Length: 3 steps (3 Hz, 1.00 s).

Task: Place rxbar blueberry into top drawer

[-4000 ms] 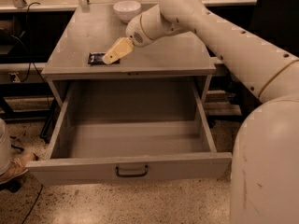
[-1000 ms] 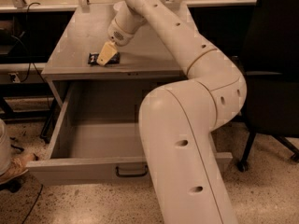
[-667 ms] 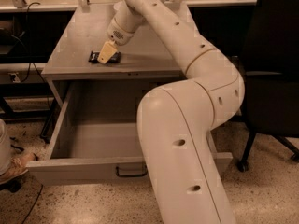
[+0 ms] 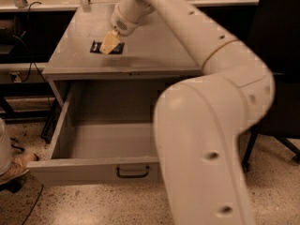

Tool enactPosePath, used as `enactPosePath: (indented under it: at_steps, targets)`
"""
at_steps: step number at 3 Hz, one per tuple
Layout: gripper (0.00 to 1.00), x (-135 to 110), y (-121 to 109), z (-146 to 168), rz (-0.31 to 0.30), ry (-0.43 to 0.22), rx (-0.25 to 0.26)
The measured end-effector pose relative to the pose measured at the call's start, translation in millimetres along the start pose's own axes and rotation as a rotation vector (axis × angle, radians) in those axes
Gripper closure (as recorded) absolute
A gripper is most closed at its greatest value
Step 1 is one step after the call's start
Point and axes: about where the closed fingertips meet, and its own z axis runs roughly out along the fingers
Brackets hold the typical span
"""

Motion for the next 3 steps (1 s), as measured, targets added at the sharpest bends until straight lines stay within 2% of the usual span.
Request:
enactPosePath:
  at_steps: [1, 2, 3]
  targets:
    - [1.0, -14.4, 14.4, -57.8, 0.025, -0.05, 0.1]
    - [1.0, -10.0, 42.2, -94.0, 0.102, -0.084, 0.145]
    - [1.0, 26.9, 80.4, -75.4, 0.206, -0.058, 0.078]
